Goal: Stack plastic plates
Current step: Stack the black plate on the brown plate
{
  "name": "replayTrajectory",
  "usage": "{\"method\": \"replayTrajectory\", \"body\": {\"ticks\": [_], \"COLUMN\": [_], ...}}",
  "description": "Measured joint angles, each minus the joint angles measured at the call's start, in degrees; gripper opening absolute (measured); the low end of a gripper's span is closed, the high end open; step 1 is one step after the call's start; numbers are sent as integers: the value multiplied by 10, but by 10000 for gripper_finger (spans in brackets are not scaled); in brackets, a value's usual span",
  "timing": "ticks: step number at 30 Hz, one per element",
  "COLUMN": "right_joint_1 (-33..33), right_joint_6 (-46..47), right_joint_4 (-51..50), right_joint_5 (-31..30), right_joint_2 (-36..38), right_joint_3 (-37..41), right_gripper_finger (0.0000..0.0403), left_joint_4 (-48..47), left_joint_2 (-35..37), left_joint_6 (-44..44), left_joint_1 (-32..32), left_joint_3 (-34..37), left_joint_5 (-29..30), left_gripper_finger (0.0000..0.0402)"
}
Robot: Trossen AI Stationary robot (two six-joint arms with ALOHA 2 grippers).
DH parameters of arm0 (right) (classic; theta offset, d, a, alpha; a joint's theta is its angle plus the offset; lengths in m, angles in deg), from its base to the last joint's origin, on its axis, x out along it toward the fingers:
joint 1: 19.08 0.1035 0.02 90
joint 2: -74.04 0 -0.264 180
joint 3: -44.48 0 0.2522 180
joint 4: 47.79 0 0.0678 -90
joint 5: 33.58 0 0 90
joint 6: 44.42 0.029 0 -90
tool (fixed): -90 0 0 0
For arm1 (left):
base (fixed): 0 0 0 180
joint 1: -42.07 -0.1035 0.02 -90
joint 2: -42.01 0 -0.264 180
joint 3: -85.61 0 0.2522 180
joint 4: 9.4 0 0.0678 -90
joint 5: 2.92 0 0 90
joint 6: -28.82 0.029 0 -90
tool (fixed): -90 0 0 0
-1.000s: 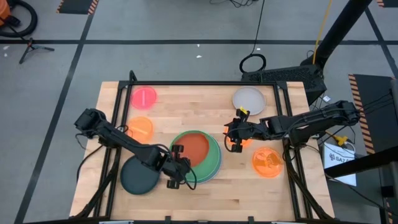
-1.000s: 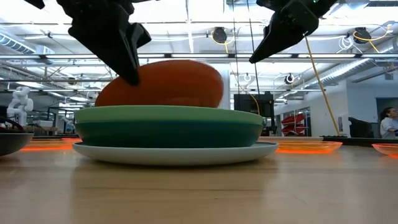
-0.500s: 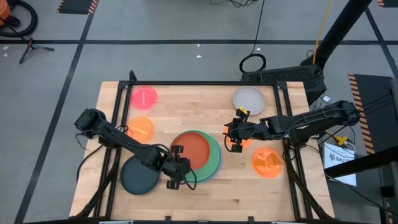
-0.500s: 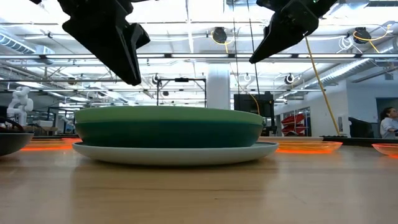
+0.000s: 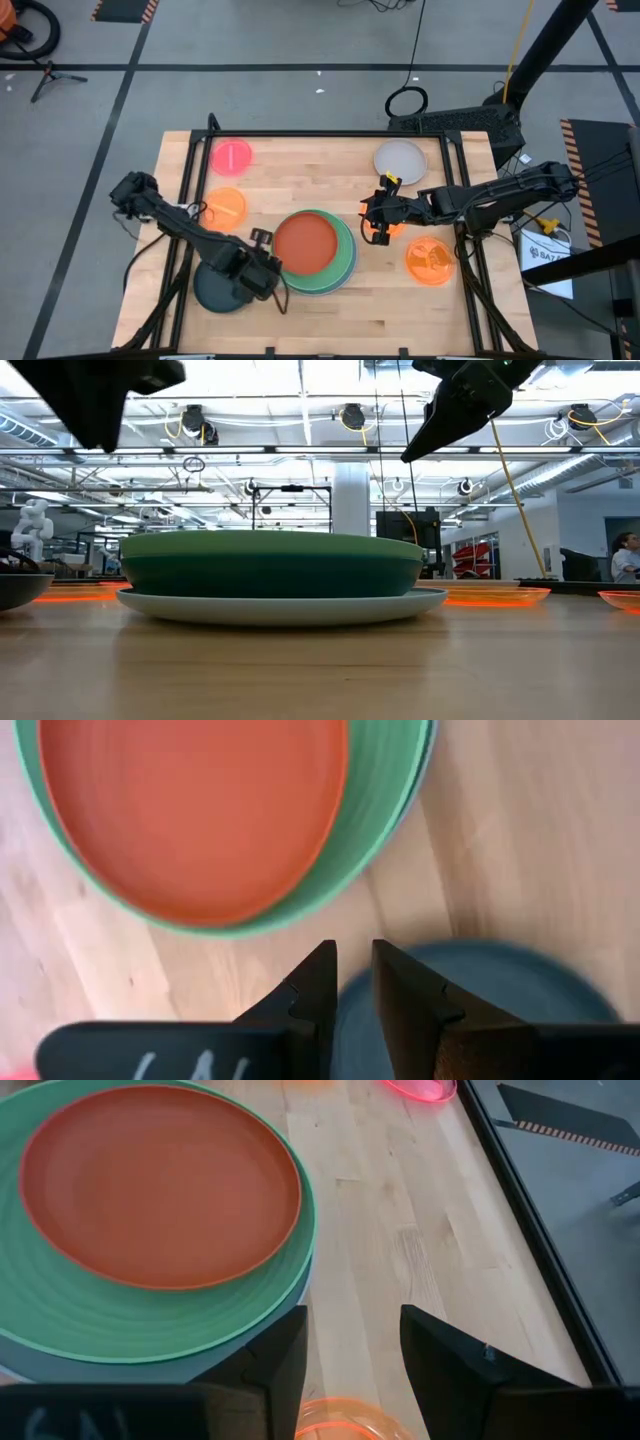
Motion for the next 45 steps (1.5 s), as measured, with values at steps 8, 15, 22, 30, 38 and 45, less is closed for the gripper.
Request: {"method": "replayTrajectory", "body": {"ticks": [8,15,22,30,38,45], "right_joint_1": [0,0,0,0,0,0], "right_joint_6": [2,2,2,1,0,0], "right_joint_4": [1,3,5,10,10,10], "right_joint_5": [0,0,-1,-1,-1,-1], "right_joint_2": [0,0,0,0,0,0], "right_joint_3": [0,0,0,0,0,0], "right_gripper_finger": [155,155,155,155,155,155], "left_joint_4": [32,101,104,100,94,101], "left_joint_2": [126,197,197,197,197,195], "left_joint_6": [-70,-132,-155,-172,-201,-184], "left_joint_1": [-1,-5,-8,-9,-10,-26], "left_joint_3": [142,282,327,327,327,327], "left_joint_5": [-2,-42,-64,-26,-26,-25], "left_gripper_finger": [74,74,74,77,150,188]}}
